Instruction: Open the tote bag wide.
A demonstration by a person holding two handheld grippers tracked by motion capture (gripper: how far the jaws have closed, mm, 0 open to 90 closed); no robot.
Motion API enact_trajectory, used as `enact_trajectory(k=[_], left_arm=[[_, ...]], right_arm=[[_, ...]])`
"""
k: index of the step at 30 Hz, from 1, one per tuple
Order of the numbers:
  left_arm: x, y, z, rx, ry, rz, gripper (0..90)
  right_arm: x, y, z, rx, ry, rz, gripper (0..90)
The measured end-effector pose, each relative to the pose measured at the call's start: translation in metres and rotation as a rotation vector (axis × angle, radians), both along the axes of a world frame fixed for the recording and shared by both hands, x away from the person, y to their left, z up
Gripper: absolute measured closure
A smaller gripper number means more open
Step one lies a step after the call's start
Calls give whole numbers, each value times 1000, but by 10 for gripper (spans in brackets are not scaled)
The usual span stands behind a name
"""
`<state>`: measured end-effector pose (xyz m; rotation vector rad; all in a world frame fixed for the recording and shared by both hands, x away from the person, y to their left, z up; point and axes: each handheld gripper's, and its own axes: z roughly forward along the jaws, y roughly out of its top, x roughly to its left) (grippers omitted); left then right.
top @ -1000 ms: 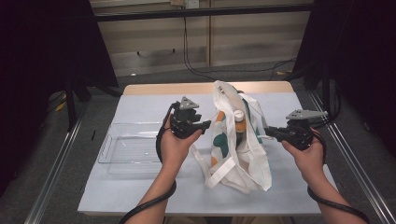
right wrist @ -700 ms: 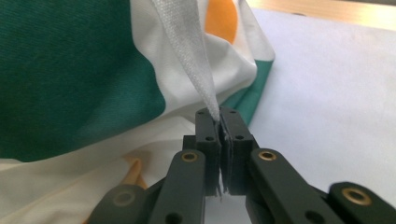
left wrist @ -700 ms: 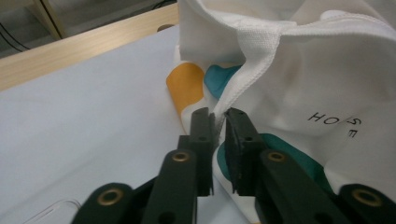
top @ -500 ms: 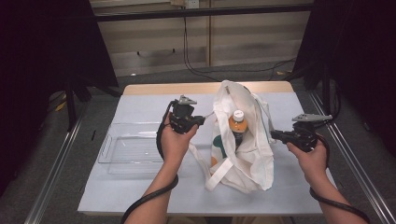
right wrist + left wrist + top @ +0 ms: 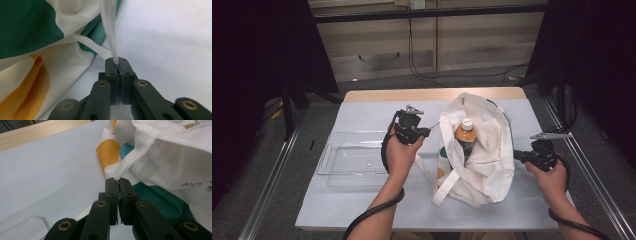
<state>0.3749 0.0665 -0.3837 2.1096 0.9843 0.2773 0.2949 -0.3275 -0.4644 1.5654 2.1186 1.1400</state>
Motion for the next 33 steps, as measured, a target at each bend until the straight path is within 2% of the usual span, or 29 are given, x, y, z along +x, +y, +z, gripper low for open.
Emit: enact_trajectory(k=[3, 7, 10, 11, 14, 15, 18, 21, 24, 26, 27, 29, 30, 32, 33], left_arm=[[0, 1, 0, -7, -3, -13, 868], [-2, -4, 4, -12, -18, -20, 868], [-3, -6, 5, -16, -24, -31, 869], [-4, -9, 6, -21, -30, -28, 869], [-4, -10, 7, -21, -33, -32, 869], [-4, -10, 8, -9, -35, -43, 869], [-4, -10, 8, -11, -36, -46, 869], [-4, -11, 6, -19, -43, -31, 870], [-4, -12, 6, -4, -40, -36, 872], [-3, -11, 7, 22, -30, -44, 873], [-3, -12, 5, -3, -33, -31, 873], [-1, -10, 4, 16, -29, -34, 873], [-1, -10, 4, 16, -29, -34, 873], [-1, -9, 3, 12, -25, -31, 873], [0, -8, 3, 20, -21, -31, 873]], right_arm=[[-2, -4, 0, 19, -13, -6, 872], [-1, -1, 8, 3, -29, -8, 809], [1, 2, 13, 4, -36, -3, 821], [2, 5, 19, -13, -43, -1, 778], [4, 8, 25, -21, -60, -6, 738], [7, 10, 30, -27, -69, -28, 645], [10, 10, 35, -24, -81, -36, 615], [15, 13, 49, -23, -114, -43, 590], [18, 15, 56, -16, -130, -40, 608], [19, 17, 60, -6, -149, -37, 683], [19, 17, 60, 5, -155, -37, 714], [18, 16, 58, 27, -160, -32, 852], [18, 16, 58, 27, -160, -32, 852], [19, 16, 53, 23, -134, -37, 874], [20, 14, 45, 15, -105, -40, 877]])
